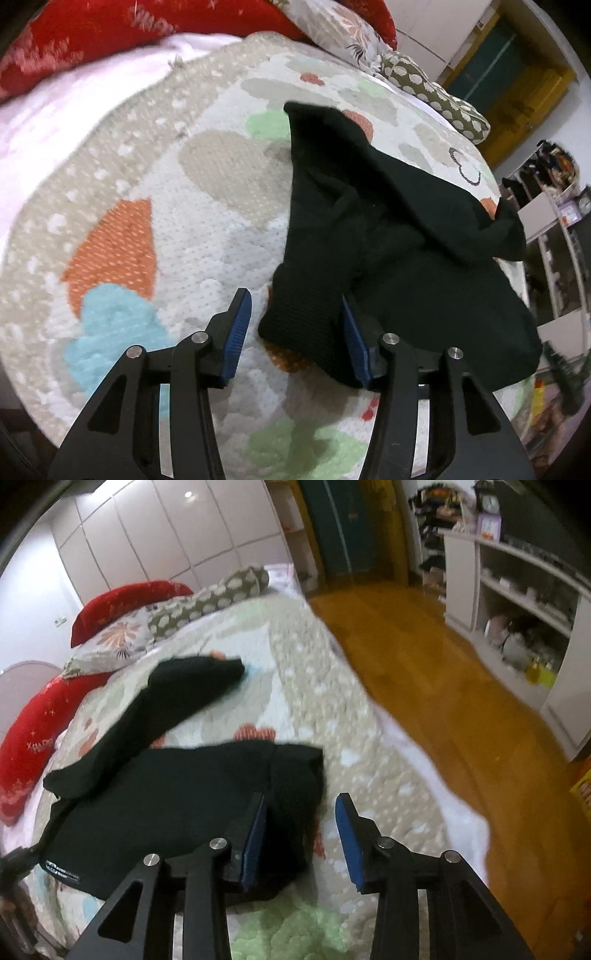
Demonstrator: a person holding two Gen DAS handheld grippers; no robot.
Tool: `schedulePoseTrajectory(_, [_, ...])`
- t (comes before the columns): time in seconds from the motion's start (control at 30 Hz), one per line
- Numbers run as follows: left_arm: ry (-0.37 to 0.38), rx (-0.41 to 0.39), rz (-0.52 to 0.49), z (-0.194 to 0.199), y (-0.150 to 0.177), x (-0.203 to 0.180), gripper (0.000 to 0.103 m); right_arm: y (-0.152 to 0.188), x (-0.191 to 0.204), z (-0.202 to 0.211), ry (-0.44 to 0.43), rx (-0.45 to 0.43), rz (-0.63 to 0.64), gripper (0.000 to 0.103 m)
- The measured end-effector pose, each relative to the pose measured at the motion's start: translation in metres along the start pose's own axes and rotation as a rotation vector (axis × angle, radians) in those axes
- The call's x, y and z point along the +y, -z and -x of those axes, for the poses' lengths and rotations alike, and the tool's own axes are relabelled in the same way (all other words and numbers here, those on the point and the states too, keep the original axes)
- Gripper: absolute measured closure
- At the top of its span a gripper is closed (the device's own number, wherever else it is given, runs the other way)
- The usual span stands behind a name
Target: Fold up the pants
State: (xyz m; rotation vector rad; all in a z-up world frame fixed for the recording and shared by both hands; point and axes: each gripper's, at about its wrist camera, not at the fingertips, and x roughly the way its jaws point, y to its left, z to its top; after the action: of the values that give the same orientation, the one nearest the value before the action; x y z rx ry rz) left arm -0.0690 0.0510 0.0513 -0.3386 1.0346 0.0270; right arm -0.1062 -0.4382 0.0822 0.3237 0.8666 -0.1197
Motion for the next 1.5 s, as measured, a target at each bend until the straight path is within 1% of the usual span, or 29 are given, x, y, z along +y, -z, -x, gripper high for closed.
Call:
schedulePoseTrajectory(0.03, [-0.029,-0.022,-0.026,0.006,0.002,-0.004,0.054,-0.002,0.0,0.005,-0.002,-0.019,-0.002,0.065])
schedulePoseTrajectory(0.07, [-0.042,-0.034,-0.04,0.01,0.002,-0.005,0.054,-0.005,-0.001,0.01,-0.021,-0.035,-0.002,0.065])
schedulePoseTrajectory(0.13, [-0.1,-0.071,-0.047,0.022,0.004,-0.006,0.054,-0.007,0.0,0.019,-0.058,-0.059,-0.003,0.065])
schedulePoseTrajectory(0.17, [-0.128,-0.107,-0.043,0.03,0.003,-0.005,0.054,-0.01,0.002,0.022,-0.08,-0.071,0.002,0.064])
schedulePoseTrajectory(0.2, [-0.126,-0.129,-0.035,0.035,0.001,-0.003,0.054,-0.011,0.006,0.025,-0.116,-0.082,0.014,0.063])
schedulePoseTrajectory(0.23, [-0.098,-0.154,-0.017,0.041,-0.001,-0.001,0.054,-0.01,0.012,0.025,-0.151,-0.082,0.03,0.061])
schedulePoseTrajectory(0.27, [-0.057,-0.158,-0.003,0.044,-0.002,0.001,0.054,-0.009,0.02,0.023,-0.188,-0.074,0.049,0.06])
schedulePoseTrajectory(0.3, [-0.028,-0.151,0.0,0.044,-0.003,-0.001,0.054,-0.007,0.03,0.016,-0.228,-0.05,0.068,0.06])
schedulePoseTrajectory(0.37, [0.013,-0.132,-0.007,0.041,-0.004,-0.007,0.054,-0.002,0.045,0.003,-0.274,-0.009,0.082,0.06])
schedulePoseTrajectory(0.47, [0.038,-0.099,-0.027,0.028,0.001,-0.019,0.054,0.009,0.064,-0.017,-0.316,0.04,0.097,0.06])
schedulePoseTrajectory(0.53, [0.068,-0.06,-0.027,0.012,0.007,-0.024,0.054,0.016,0.072,-0.028,-0.326,0.07,0.102,0.06])
schedulePoseTrajectory(0.6, [0.076,-0.027,-0.025,-0.003,0.014,-0.026,0.054,0.023,0.079,-0.042,-0.324,0.108,0.119,0.06])
schedulePoseTrajectory(0.67, [0.052,-0.009,-0.02,-0.018,0.017,-0.026,0.054,0.03,0.083,-0.058,-0.295,0.146,0.126,0.06])
schedulePoseTrajectory(0.7, [0.051,-0.01,-0.017,-0.02,0.017,-0.026,0.053,0.032,0.083,-0.065,-0.294,0.164,0.118,0.06])
schedulePoseTrajectory(0.73, [0.055,-0.011,-0.012,-0.021,0.016,-0.025,0.051,0.031,0.081,-0.066,-0.298,0.161,0.109,0.06])
schedulePoseTrajectory(0.8, [0.065,0.001,-0.004,-0.016,0.01,-0.023,0.051,0.025,0.08,-0.064,-0.31,0.158,0.098,0.059])
schedulePoseTrajectory(0.87, [0.088,-0.017,0.017,-0.006,0.0,-0.02,0.051,0.017,0.081,-0.063,-0.322,0.149,0.082,0.058])
schedulePoseTrajectory(0.9, [0.105,-0.032,0.033,-0.001,-0.006,-0.019,0.048,0.01,0.082,-0.063,-0.333,0.144,0.066,0.057])
schedulePoseTrajectory(0.93, [0.124,-0.046,0.05,0.003,-0.013,-0.017,0.032,0.006,0.083,-0.064,-0.34,0.143,0.058,0.055])
schedulePoseTrajectory(1.0, [0.169,-0.082,0.101,0.007,-0.027,-0.012,0.017,-0.009,0.091,-0.071,-0.357,0.147,0.034,0.055])
schedulePoseTrajectory(1.07, [0.192,-0.088,0.151,0.004,-0.04,-0.009,0.017,-0.026,0.098,-0.077,-0.385,0.138,0.019,0.055])
schedulePoseTrajectory(1.1, [0.202,-0.081,0.162,0.0,-0.047,-0.009,0.017,-0.033,0.103,-0.081,-0.382,0.131,0.016,0.055])
schedulePoseTrajectory(1.2, [0.192,-0.039,0.182,-0.019,-0.068,-0.012,0.017,-0.062,0.116,-0.086,-0.367,0.083,0.023,0.054])
schedulePoseTrajectory(1.3, [0.188,0.001,0.201,-0.038,-0.083,-0.016,0.017,-0.094,0.133,-0.099,-0.35,0.064,0.035,0.047])
schedulePoseTrajectory(1.33, [0.189,0.007,0.205,-0.042,-0.088,-0.018,0.017,-0.104,0.14,-0.105,-0.329,0.062,0.048,0.041])
schedulePoseTrajectory(1.37, [0.182,0.009,0.206,-0.046,-0.093,-0.021,0.017,-0.111,0.145,-0.109,-0.309,0.059,0.064,0.038])
schedulePoseTrajectory(1.43, [0.17,-0.007,0.198,-0.05,-0.101,-0.026,0.017,-0.13,0.163,-0.127,-0.239,0.053,0.127,0.038])
schedulePoseTrajectory(1.5, [0.161,-0.011,0.186,-0.055,-0.108,-0.032,0.017,-0.143,0.177,-0.147,-0.183,0.069,0.167,0.038])
